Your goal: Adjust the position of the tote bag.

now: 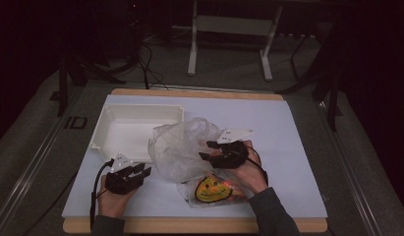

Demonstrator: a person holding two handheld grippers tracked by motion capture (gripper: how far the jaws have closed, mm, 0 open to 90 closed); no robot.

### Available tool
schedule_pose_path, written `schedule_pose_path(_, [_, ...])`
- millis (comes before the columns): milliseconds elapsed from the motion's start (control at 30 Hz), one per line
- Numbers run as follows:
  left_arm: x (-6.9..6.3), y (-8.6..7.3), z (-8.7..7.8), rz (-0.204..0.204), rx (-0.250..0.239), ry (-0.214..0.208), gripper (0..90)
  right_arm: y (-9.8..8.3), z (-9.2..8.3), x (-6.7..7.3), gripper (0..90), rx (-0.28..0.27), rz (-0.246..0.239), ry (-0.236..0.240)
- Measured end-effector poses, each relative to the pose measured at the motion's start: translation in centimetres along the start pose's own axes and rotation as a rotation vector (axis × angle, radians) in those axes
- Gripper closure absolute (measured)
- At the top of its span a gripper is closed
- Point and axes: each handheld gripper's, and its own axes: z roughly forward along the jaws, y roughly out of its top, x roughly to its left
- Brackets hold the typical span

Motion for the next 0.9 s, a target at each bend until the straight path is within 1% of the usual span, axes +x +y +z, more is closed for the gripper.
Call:
schedule_pose_path(167, [-0.1,0.0,0.1,-0.001,-0.002,0.0,66.0,0.9,0.8,0.6,42.3,-0.01,-0.019,-0.028])
schedule_pose_path(267, [-0.1,0.0,0.0,-0.001,-0.001,0.0,65.9,1.4,1.2,0.8,39.3,-0.014,-0.033,-0.035])
schedule_pose_path(300, [-0.1,0.0,0.0,-0.002,-0.004,-0.001,65.9,1.5,1.4,0.9,38.1,-0.002,-0.04,-0.038])
schedule_pose_path(367, [-0.1,0.0,0.0,0.0,-0.004,-0.002,65.8,1.5,2.1,0.9,35.4,0.041,-0.048,-0.027])
schedule_pose_path(433, [-0.1,0.0,-0.1,0.002,-0.007,-0.003,65.8,1.2,2.9,0.7,33.5,0.093,-0.043,-0.019])
schedule_pose_path(500, [-0.2,0.0,-0.1,0.002,-0.008,-0.004,65.8,0.9,3.5,0.5,34.4,0.13,-0.038,-0.019])
schedule_pose_path(533, [-0.2,0.0,-0.2,0.004,-0.008,-0.004,65.7,0.8,3.6,0.4,38.7,0.143,-0.037,-0.027])
schedule_pose_path(567, [-0.2,0.1,-0.2,0.004,-0.008,-0.003,65.7,0.7,3.6,0.4,46.7,0.152,-0.047,-0.037])
schedule_pose_path(600, [-0.2,0.0,-0.2,0.002,-0.01,-0.003,65.7,0.6,3.4,0.4,56.6,0.161,-0.049,-0.038])
schedule_pose_path(633, [-0.2,0.0,-0.2,-0.001,-0.012,-0.002,65.7,0.5,3.2,0.3,64.4,0.166,-0.056,-0.038])
schedule_pose_path(700, [-0.1,0.0,-0.3,0.0,-0.014,-0.001,65.7,0.4,2.3,0.3,72.8,0.149,-0.062,-0.042])
schedule_pose_path(800, [-0.2,0.1,-0.4,-0.001,-0.018,0.0,65.7,0.0,0.5,0.2,78.4,0.11,-0.063,-0.055])
schedule_pose_path(867, [-0.2,0.1,-0.4,0.003,-0.018,0.001,65.7,-0.4,-0.7,-0.1,79.2,0.098,-0.062,-0.056])
schedule_pose_path(900, [-0.2,0.1,-0.4,0.003,-0.018,0.001,65.7,-0.4,-0.7,-0.1,79.2,0.098,-0.062,-0.056])
